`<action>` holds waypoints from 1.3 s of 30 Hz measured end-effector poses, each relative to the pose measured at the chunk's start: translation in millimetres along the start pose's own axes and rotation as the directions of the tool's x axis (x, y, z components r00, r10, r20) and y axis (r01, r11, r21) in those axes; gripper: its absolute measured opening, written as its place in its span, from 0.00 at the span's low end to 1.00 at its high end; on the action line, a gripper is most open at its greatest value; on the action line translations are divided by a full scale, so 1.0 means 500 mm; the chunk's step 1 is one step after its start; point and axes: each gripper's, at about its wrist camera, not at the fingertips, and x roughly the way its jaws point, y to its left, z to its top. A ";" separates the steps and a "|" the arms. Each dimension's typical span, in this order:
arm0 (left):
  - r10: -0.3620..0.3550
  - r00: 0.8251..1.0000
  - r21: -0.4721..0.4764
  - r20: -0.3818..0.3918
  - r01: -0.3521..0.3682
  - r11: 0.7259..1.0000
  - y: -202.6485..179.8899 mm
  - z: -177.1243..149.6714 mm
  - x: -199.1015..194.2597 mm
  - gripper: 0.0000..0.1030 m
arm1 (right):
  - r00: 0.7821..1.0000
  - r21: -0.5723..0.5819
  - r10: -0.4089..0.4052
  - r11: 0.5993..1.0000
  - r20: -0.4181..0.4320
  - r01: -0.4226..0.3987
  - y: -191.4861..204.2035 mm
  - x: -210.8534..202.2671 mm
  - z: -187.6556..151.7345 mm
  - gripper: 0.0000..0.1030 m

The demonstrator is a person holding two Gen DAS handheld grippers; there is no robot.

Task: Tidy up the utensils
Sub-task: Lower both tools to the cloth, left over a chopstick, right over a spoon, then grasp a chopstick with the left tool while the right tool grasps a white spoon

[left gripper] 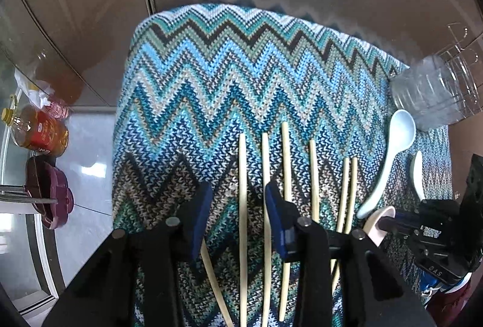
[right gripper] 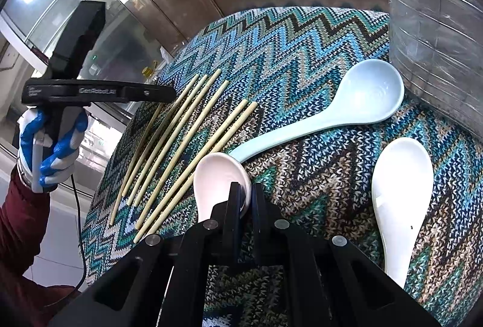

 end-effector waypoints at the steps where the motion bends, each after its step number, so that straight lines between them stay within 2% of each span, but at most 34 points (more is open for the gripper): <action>1: 0.000 1.000 0.000 -0.007 0.000 1.000 0.000 0.002 0.004 0.28 | 1.000 -0.002 0.001 1.000 -0.001 -0.001 0.002 0.002 0.000 0.07; 6: 0.016 0.999 0.017 -0.041 -0.015 1.000 -0.008 0.012 0.026 0.19 | 1.000 -0.001 0.004 1.000 -0.004 -0.004 0.006 0.007 0.002 0.07; 11: 0.052 0.997 0.051 -0.053 -0.050 0.997 -0.022 0.016 0.043 0.17 | 1.000 -0.006 0.010 1.000 -0.020 -0.010 0.006 0.012 0.008 0.07; 13: 0.057 0.997 0.044 -0.044 -0.055 0.997 -0.022 0.017 0.044 0.10 | 1.000 -0.006 0.015 1.000 -0.026 -0.015 0.005 0.013 0.011 0.07; 16: 0.046 0.999 0.024 -0.029 -0.045 0.999 -0.030 0.014 0.037 0.05 | 1.000 -0.007 0.020 1.000 -0.021 -0.020 0.008 0.010 0.014 0.06; 19: -0.007 1.000 -0.020 0.009 0.007 1.000 -0.020 0.002 0.019 0.05 | 1.000 -0.007 0.023 1.000 -0.002 -0.023 0.017 -0.004 0.009 0.05; 22: -0.027 0.998 -0.030 0.054 0.029 0.999 -0.013 -0.016 -0.008 0.05 | 1.000 -0.026 0.003 1.000 0.030 -0.002 0.037 -0.033 0.000 0.05; 27: -0.051 0.985 -0.029 0.167 0.057 0.998 -0.022 -0.051 -0.097 0.05 | 0.992 -0.059 -0.051 0.997 0.115 0.058 0.087 -0.102 -0.012 0.05; 31: -0.050 0.960 -0.008 0.275 0.055 0.998 -0.034 -0.062 -0.177 0.05 | 0.975 -0.083 -0.092 0.990 0.201 0.111 0.129 -0.164 -0.030 0.05; 35: -0.093 0.911 0.024 0.402 0.090 0.996 -0.070 -0.065 -0.278 0.05 | 0.942 -0.078 -0.143 0.982 0.303 0.174 0.146 -0.242 -0.040 0.05; 37: -0.120 0.884 0.044 0.452 0.112 0.993 -0.097 -0.057 -0.322 0.05 | 0.908 -0.068 -0.185 0.972 0.376 0.227 0.156 -0.296 -0.035 0.05; 39: -0.162 0.844 0.072 0.511 0.146 0.987 -0.128 -0.048 -0.369 0.05 | 0.861 -0.055 -0.226 0.958 0.456 0.280 0.165 -0.350 -0.027 0.05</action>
